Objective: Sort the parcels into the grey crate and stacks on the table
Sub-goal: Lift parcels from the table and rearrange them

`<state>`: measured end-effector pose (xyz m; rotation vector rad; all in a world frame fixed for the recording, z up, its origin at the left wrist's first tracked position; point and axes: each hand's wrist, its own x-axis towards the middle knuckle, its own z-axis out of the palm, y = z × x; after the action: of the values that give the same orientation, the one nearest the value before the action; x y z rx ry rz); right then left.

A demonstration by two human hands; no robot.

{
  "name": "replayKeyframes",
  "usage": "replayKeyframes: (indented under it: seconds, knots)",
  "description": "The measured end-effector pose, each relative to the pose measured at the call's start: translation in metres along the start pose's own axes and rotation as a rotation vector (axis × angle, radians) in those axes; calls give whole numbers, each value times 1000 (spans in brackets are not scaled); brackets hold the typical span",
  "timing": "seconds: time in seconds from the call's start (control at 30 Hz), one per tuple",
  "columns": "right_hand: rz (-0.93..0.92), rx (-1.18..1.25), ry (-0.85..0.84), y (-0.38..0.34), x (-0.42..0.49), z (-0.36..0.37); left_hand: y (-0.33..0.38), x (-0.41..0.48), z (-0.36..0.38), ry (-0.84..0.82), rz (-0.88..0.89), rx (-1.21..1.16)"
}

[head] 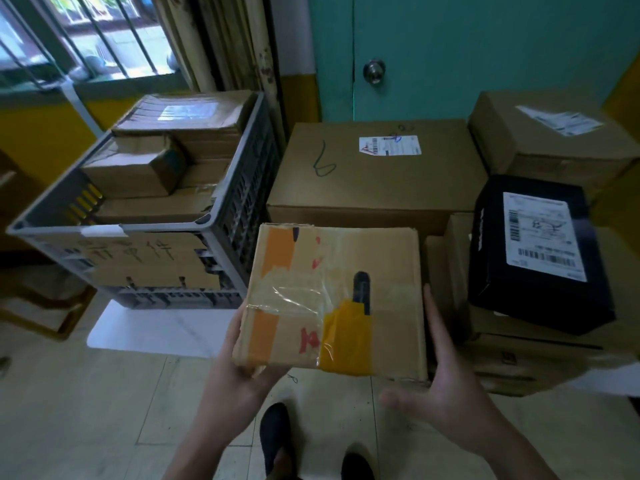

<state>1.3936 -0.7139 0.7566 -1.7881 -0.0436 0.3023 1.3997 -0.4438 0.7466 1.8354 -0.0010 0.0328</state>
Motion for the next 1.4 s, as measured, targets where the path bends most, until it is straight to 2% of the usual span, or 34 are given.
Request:
replayKeyframes:
  seconds: [0.13,0.27,0.43,0.73,1.03,1.4]
  knots:
    - [-42,-66,90,8,2,3,-11,1,7,37,-72,43]
    - [-48,-49,125,11,6,2,-1,6,9,40,-6,153]
    - [-54,-43,152,12,6,4,12,10,14,8,95,137]
    - [-98,12,213,19,9,4,4,17,11,-20,122,134]
    - [-104,33,81,33,11,-9,-4,24,6,-29,130,179]
    - [-115,70,68,34,20,-14,7,34,10,-54,137,178]
